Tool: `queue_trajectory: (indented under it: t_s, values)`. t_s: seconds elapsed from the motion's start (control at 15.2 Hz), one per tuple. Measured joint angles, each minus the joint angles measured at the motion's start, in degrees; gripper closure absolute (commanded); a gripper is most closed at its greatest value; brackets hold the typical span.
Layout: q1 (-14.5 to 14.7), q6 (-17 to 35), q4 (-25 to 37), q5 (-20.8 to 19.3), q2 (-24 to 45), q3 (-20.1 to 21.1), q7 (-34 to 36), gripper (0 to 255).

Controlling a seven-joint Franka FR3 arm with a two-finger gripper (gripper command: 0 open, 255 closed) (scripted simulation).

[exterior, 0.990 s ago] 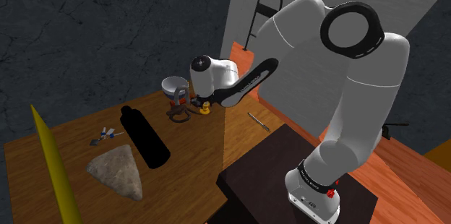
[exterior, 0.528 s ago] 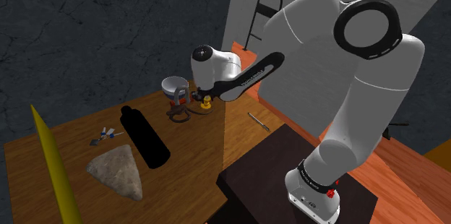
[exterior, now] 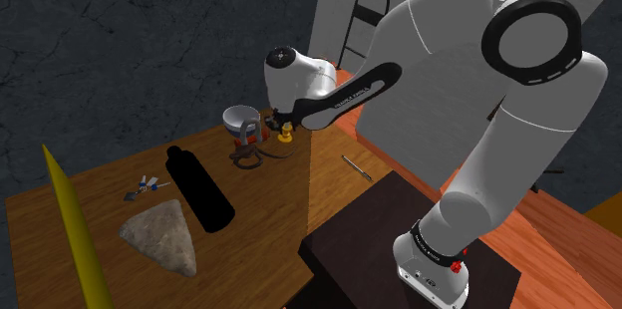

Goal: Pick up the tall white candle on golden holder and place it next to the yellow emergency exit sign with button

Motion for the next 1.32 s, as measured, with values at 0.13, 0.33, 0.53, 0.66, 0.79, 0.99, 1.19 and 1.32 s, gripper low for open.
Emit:
queue_trajectory:
  t_s: [0.13,0.33,0.53,0.66,0.79,0.99,1.19,1.32]
  values:
    - [-0.2,-0.9,0.2,1.4,-1.2,0.3,-1.4,255]
    - [-0.4,-2.2,0.5,3.3,-2.9,0.7,-3.2,255]
    - [-0.5,-3.7,0.9,5.2,-4.6,1.0,-5.0,255]
    - [-0.5,-4.7,1.2,6.4,-5.7,1.2,-6.1,255]
    - [-0.6,-5.8,2.0,7.4,-6.4,1.2,-7.4,255]
    - [-0.6,-7.5,2.6,9.1,-8.1,1.4,-9.0,255]
    - [0.3,-9.0,3.2,9.8,-8.5,2.3,-8.2,255]
    - [1.5,-10.3,3.5,10.2,-8.6,3.5,-6.3,255]
